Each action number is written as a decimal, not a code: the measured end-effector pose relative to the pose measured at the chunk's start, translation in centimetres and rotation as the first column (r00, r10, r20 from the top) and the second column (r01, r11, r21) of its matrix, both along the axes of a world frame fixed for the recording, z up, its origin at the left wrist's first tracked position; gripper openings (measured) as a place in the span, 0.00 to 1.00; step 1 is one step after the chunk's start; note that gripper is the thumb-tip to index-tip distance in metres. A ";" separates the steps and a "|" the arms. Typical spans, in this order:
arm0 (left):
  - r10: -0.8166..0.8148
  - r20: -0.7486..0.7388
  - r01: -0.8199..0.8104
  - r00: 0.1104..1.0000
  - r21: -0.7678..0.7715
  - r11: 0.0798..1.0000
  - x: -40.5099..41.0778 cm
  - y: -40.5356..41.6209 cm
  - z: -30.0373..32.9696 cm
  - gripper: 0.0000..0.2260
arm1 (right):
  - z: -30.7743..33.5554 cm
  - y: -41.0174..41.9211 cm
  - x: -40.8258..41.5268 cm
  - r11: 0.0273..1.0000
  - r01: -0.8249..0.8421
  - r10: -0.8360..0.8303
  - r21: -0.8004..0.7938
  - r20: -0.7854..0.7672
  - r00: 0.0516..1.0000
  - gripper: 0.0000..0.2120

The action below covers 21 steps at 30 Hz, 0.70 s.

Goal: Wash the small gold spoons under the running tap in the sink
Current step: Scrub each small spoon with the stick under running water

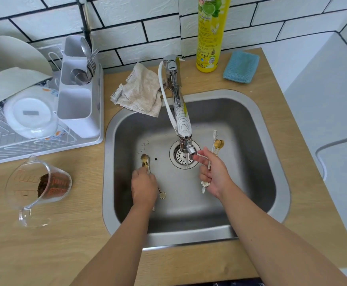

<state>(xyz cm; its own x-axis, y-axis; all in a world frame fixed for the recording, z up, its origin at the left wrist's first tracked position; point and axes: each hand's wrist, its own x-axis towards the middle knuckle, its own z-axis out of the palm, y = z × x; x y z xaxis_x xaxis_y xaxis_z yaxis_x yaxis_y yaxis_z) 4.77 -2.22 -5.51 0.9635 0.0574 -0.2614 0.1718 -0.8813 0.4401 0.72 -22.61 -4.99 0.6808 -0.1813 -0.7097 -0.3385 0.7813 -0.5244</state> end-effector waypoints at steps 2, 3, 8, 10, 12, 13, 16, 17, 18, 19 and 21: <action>0.009 0.035 -0.004 0.999 -0.122 0.993 -0.2 -0.7 0.1 0.13 | 0.0 0.0 0.0 1.000 -0.001 0.001 -0.020 -0.002 1.000 0.10; -0.015 0.022 0.019 1.000 -0.189 0.982 -0.5 -1.2 0.1 0.14 | 0.0 0.0 0.0 0.999 -0.004 0.004 -0.034 -0.004 1.000 0.10; -0.006 -0.351 -0.233 0.936 -0.633 0.738 -2.4 -4.3 0.6 0.12 | 0.1 0.3 -0.1 0.994 -0.033 0.031 -0.106 -0.016 0.999 0.10; -0.071 -0.391 -0.234 0.917 -0.675 0.700 -2.9 -4.9 0.6 0.11 | 0.1 0.3 -0.1 0.990 -0.039 0.035 -0.133 -0.033 0.999 0.10; -0.143 -0.384 -0.185 0.912 -0.697 0.693 -3.2 -5.0 0.7 0.10 | 0.2 0.2 -0.2 0.986 -0.037 0.029 -0.160 -0.051 0.998 0.10; -0.154 -0.379 -0.175 0.912 -0.702 0.691 -3.3 -4.9 0.9 0.10 | 0.2 0.3 -0.2 0.983 -0.039 0.028 -0.177 -0.060 0.998 0.10; -0.132 -0.390 -0.210 0.911 -0.717 0.665 -3.1 -4.3 0.8 0.09 | 0.2 0.4 -0.3 0.969 -0.057 0.039 -0.242 -0.077 0.996 0.06; -0.122 -0.393 -0.221 0.911 -0.718 0.660 -3.0 -4.1 0.7 0.09 | 0.2 0.5 -0.3 0.963 -0.076 0.059 -0.259 -0.076 0.995 0.06; -0.111 -0.393 -0.230 0.913 -0.720 0.655 -2.9 -4.0 0.6 0.10 | 0.2 0.5 -0.4 0.957 -0.103 0.086 -0.272 -0.073 0.994 0.06; -0.101 -0.391 -0.234 0.915 -0.716 0.657 -2.9 -3.9 0.5 0.10 | 0.2 0.6 -0.4 0.950 -0.130 0.114 -0.285 -0.074 0.991 0.06; -0.093 -0.390 -0.236 0.916 -0.712 0.662 -2.9 -3.6 0.5 0.09 | 0.3 0.6 -0.5 0.937 -0.166 0.150 -0.307 -0.077 0.986 0.06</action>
